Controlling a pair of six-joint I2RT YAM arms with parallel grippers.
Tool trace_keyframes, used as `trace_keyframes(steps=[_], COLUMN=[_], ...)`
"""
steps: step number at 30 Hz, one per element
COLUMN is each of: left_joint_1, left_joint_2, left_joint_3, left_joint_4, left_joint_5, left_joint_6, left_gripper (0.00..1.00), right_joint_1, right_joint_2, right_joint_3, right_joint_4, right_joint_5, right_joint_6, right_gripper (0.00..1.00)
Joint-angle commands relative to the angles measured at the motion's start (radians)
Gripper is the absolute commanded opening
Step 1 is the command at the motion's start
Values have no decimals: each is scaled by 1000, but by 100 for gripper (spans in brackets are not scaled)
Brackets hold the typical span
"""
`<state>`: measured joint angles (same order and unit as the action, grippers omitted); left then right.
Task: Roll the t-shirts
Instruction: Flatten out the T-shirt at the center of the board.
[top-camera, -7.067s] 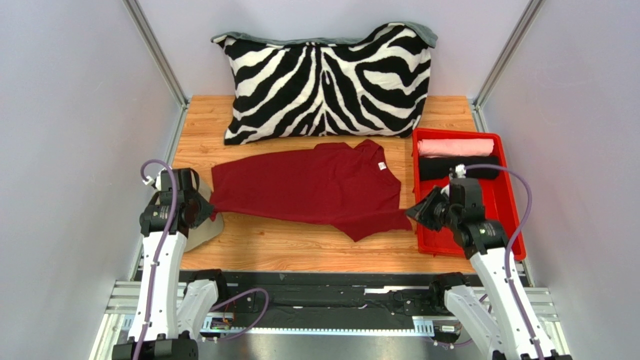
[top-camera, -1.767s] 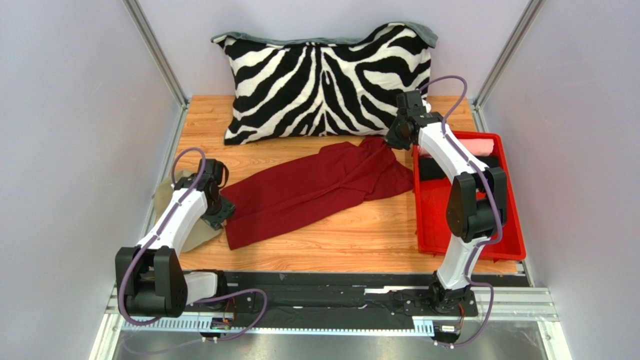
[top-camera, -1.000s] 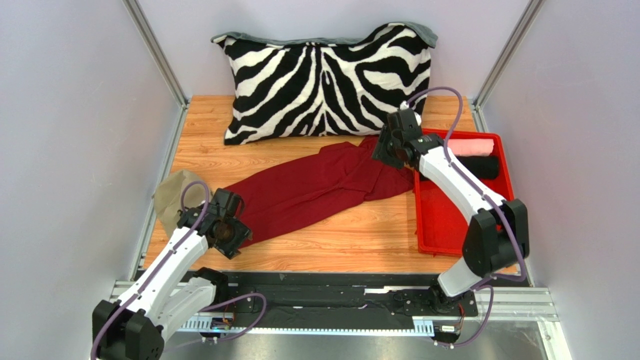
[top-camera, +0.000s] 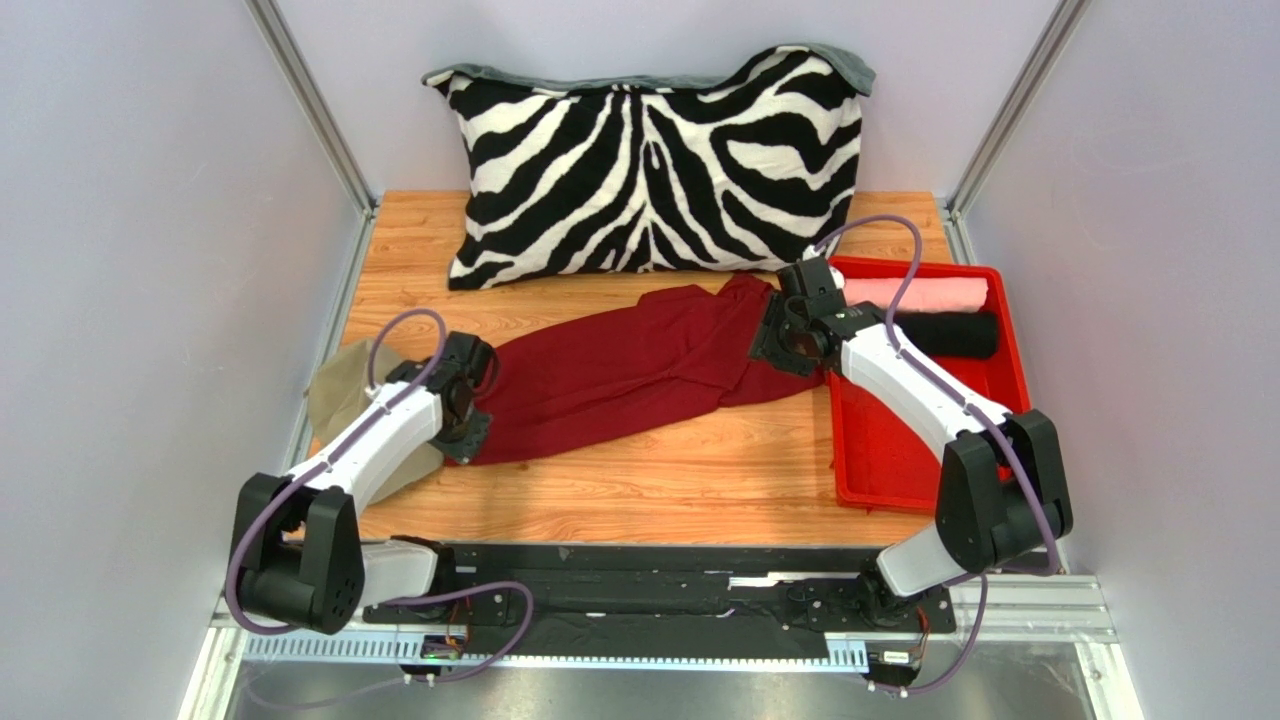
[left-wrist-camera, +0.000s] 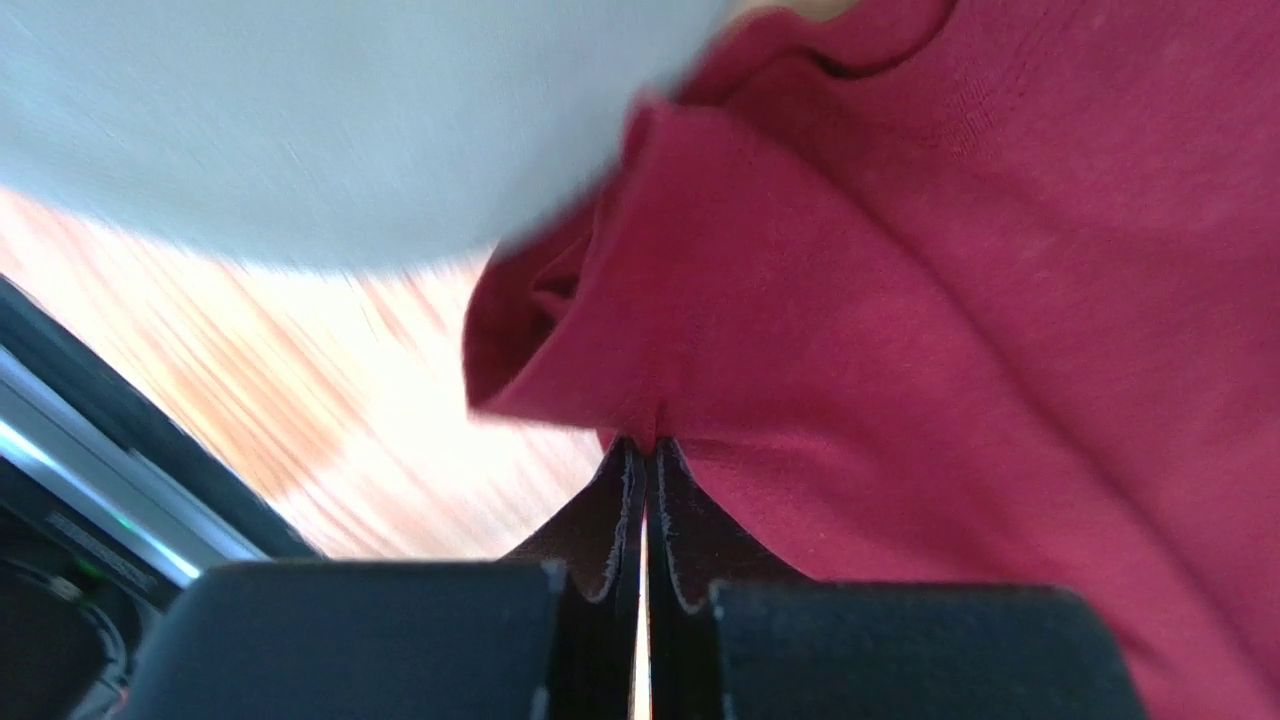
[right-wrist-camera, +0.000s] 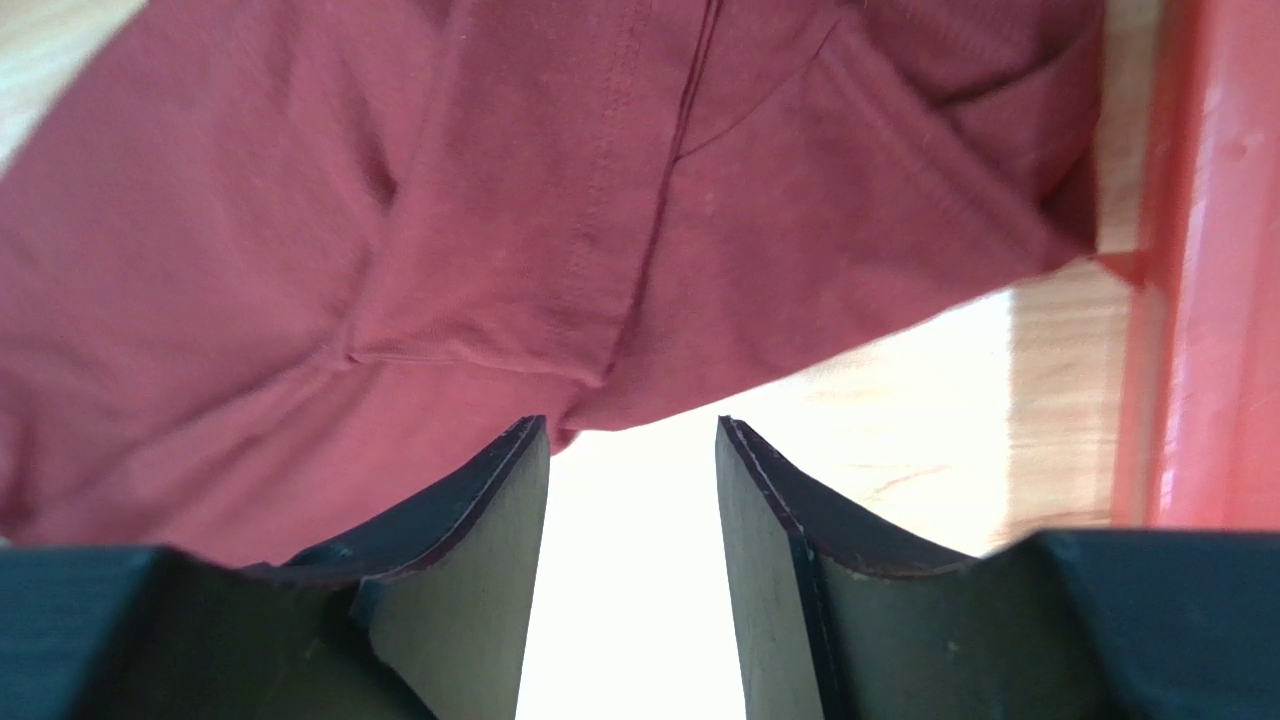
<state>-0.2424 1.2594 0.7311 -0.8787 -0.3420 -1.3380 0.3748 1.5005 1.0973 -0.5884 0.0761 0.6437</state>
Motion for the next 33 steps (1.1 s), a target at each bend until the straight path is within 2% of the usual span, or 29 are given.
trace_keyframes(steps=[1,5,8,14,19,26,31,33], left_joint_1=[133,277,325,347,350,353,359,362], left_joint_2=[-54,-80,-75,-72,-64,-77,-80,-80], left_joint_3=[68,86,108,120,137,137,136,140], left_joint_4=[-55,-31,-29,10,18,23,21,23], left_joint_5=[-127,-132,-127,-94,-71,-68,-65,-61], left_joint_6=[158,263,309,356,376,396,410,418], left_gripper=[0,0,0,0,0,0,0,0], right_joint_1=[36,85,116,131,130,121,107,107], right_joint_2=[-46,-66,-74,-144,-192,-71,9,36], right_joint_3=[-43,-83,-122,-243,-312,-284,-246,-220], right_joint_4=[35,36,32,38,39,134,183,188], right_joint_5=[-1,24,39,62,120,182,194,194], right_joint_6=[34,63,88,143,178,180,182,174], right_gripper=[50,50,51,54,65,70,68,60])
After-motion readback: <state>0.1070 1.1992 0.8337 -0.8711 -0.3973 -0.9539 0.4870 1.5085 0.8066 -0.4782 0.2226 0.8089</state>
